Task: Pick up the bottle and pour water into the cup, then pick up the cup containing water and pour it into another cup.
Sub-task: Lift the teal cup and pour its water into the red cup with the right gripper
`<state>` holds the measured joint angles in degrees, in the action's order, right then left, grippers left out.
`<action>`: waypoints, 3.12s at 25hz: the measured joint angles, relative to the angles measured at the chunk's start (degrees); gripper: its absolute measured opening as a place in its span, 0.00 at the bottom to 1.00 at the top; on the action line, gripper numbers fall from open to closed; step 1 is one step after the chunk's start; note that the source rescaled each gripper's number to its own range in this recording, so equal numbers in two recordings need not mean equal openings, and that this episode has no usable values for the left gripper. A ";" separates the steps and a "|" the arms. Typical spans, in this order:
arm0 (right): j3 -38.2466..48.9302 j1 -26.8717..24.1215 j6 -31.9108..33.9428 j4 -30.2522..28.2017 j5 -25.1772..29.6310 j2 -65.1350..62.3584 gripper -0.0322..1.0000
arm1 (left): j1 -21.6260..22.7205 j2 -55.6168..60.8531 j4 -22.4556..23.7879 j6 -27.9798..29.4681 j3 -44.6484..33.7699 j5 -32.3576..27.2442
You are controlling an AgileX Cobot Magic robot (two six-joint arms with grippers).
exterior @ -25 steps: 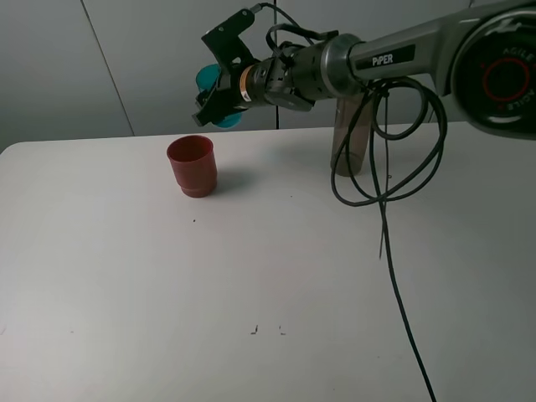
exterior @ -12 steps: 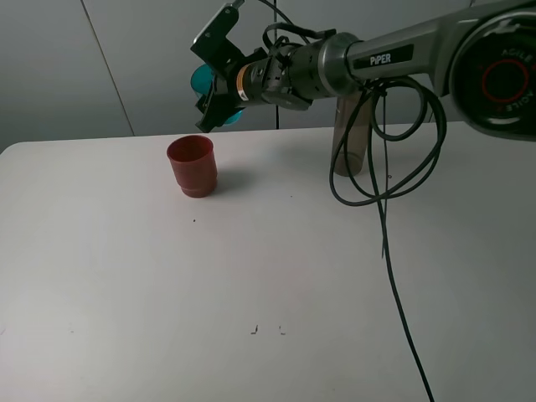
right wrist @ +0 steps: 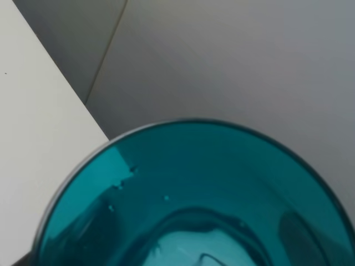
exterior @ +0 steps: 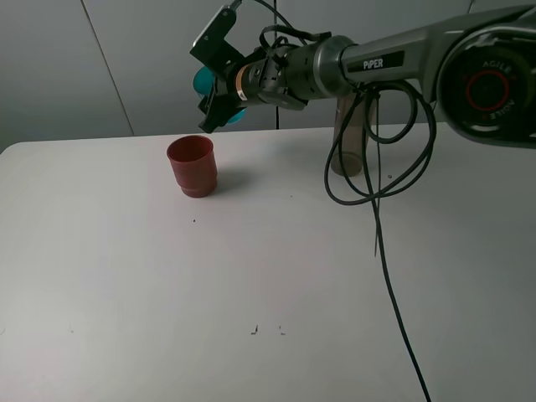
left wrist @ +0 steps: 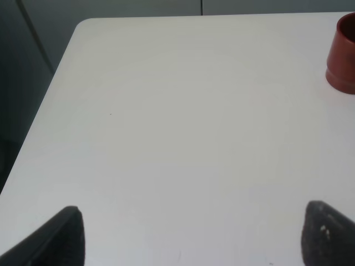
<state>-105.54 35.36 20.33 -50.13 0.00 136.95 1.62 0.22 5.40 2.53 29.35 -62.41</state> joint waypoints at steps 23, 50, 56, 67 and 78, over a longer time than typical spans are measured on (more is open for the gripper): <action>-0.36 0.84 -12.36 -1.57 0.42 0.29 0.15 | 0.00 0.00 0.00 0.00 0.00 0.00; -0.36 1.90 -29.66 -1.68 2.20 0.29 0.15 | 0.00 0.00 0.00 0.00 0.00 0.00; -0.36 1.90 -31.41 -1.68 2.72 0.29 0.15 | 0.00 0.00 0.00 0.10 0.00 0.00; -0.36 2.74 -34.10 -1.86 3.46 0.29 0.15 | 0.00 0.00 0.00 0.21 0.00 0.00; -0.36 2.83 -34.60 -3.59 3.74 0.29 0.15 | 0.00 0.00 0.00 0.21 0.00 0.00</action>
<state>-105.90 38.19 -14.27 -53.72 3.74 137.24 1.62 0.22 5.40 2.74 29.35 -62.41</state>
